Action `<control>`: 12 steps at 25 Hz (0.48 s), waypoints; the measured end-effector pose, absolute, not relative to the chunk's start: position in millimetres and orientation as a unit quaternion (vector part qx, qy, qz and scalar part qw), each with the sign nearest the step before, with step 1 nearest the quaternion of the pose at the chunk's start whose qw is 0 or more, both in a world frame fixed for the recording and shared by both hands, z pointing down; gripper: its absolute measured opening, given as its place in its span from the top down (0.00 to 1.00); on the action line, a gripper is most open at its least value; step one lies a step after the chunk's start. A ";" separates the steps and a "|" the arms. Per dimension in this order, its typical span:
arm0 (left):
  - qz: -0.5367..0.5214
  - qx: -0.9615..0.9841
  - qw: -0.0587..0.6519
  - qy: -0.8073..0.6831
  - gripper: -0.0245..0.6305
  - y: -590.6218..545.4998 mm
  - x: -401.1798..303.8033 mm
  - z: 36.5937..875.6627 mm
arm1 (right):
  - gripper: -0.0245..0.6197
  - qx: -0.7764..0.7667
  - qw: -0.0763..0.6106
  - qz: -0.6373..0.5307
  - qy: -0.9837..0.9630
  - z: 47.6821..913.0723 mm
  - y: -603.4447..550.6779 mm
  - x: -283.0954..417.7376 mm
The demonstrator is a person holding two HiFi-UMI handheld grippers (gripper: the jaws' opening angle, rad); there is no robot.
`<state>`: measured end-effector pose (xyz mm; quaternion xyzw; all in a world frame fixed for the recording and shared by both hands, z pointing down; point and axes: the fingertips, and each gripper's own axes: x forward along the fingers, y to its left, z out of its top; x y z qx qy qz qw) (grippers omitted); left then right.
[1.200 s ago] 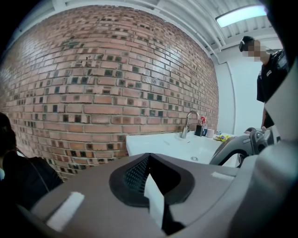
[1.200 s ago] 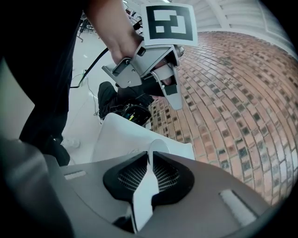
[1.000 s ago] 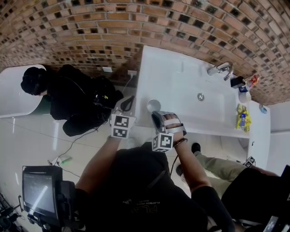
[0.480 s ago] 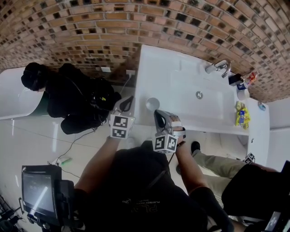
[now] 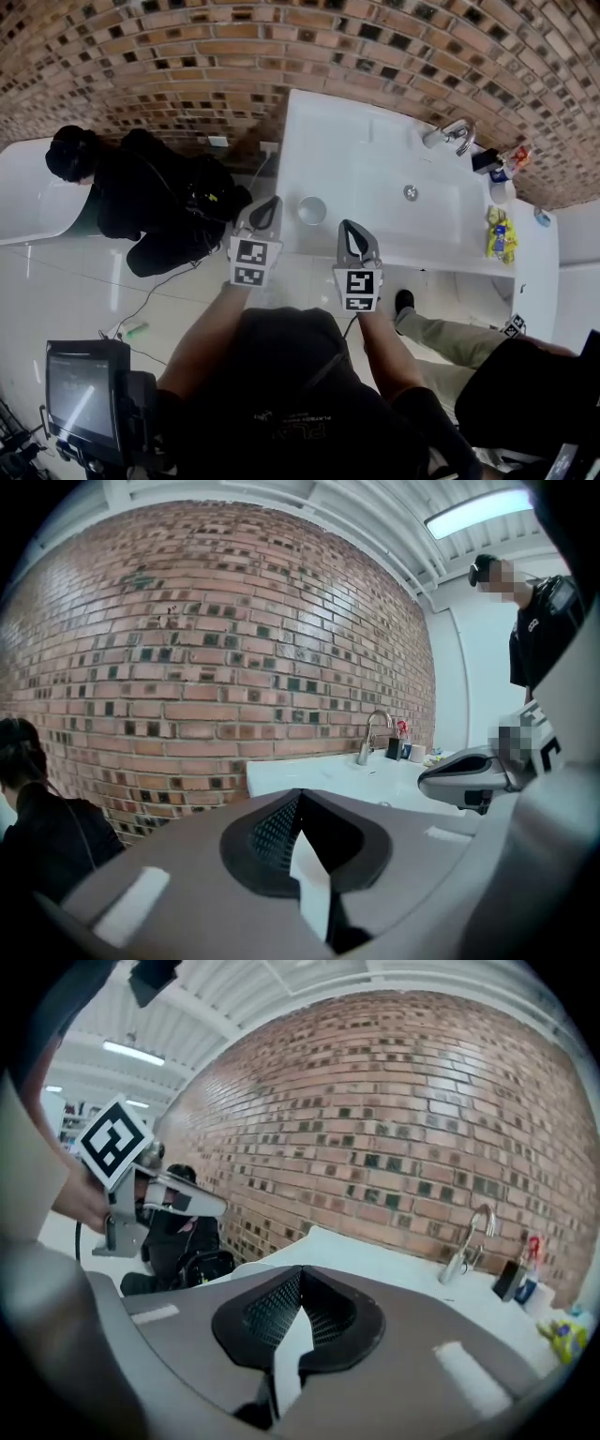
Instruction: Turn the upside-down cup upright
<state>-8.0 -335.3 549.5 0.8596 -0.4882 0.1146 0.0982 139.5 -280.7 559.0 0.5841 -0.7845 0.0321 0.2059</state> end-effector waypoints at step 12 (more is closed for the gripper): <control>0.120 0.851 0.096 -0.502 0.97 -271.4 19.4 539.6 | 0.94 0.608 0.144 0.102 -0.774 551.1 -239.6 165.0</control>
